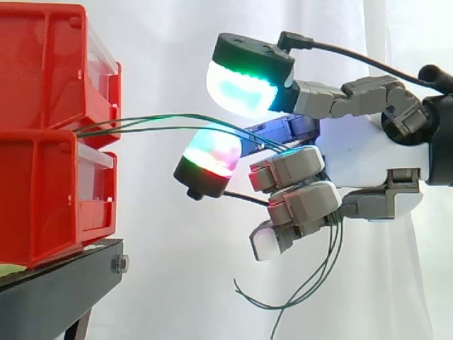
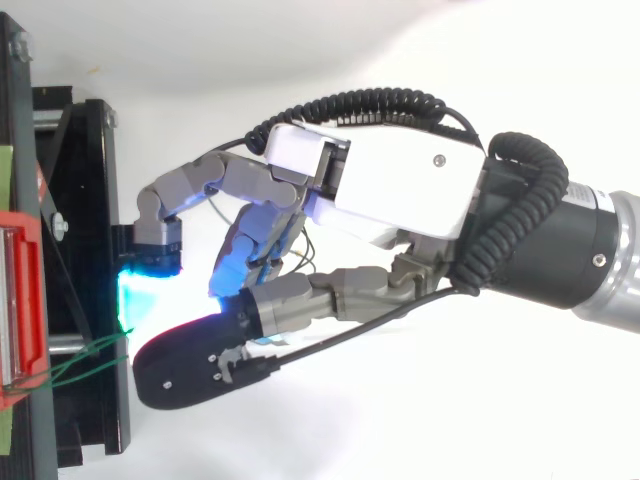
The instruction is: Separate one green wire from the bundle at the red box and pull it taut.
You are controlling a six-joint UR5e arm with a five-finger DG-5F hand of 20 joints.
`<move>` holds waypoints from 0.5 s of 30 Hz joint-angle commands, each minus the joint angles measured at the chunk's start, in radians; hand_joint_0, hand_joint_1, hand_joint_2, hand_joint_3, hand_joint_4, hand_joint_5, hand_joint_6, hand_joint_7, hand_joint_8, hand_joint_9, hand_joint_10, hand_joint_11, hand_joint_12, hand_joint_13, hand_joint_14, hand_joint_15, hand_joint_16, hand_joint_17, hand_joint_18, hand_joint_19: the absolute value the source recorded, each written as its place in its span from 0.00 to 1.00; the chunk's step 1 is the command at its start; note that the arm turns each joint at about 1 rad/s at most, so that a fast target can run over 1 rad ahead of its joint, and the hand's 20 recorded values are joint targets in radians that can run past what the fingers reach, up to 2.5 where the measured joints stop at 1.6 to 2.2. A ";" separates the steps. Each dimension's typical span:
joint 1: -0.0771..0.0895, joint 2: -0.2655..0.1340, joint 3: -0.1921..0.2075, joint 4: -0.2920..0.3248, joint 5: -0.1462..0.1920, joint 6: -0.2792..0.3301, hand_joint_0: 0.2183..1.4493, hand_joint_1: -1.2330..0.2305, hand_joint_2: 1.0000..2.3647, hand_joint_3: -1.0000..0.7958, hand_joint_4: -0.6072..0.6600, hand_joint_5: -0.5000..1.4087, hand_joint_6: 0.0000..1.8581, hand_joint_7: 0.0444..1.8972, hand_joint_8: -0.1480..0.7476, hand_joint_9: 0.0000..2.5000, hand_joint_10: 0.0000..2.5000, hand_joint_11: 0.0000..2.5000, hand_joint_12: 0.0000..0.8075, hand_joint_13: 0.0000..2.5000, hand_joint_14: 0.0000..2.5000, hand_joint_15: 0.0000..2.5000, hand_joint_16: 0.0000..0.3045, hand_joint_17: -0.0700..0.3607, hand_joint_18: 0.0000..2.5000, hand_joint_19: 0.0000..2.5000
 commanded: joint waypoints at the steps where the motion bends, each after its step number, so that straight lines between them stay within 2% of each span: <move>1: 0.000 0.000 0.001 0.000 0.000 0.000 0.32 0.46 0.01 0.35 0.60 0.16 0.45 0.54 0.49 0.51 0.04 0.72 0.41 0.55 0.01 0.57 0.18 0.45 0.35 0.22; 8: 0.000 0.000 -0.001 -0.001 0.000 0.000 0.33 0.37 0.01 0.39 0.60 0.16 0.45 0.53 0.48 0.49 0.05 0.71 0.41 0.55 0.01 0.57 0.18 0.45 0.35 0.22; 15: 0.000 0.000 -0.001 0.002 -0.002 0.000 0.37 0.29 0.01 0.35 0.58 0.15 0.46 0.51 0.48 0.48 0.07 0.70 0.41 0.54 0.01 0.56 0.18 0.45 0.35 0.21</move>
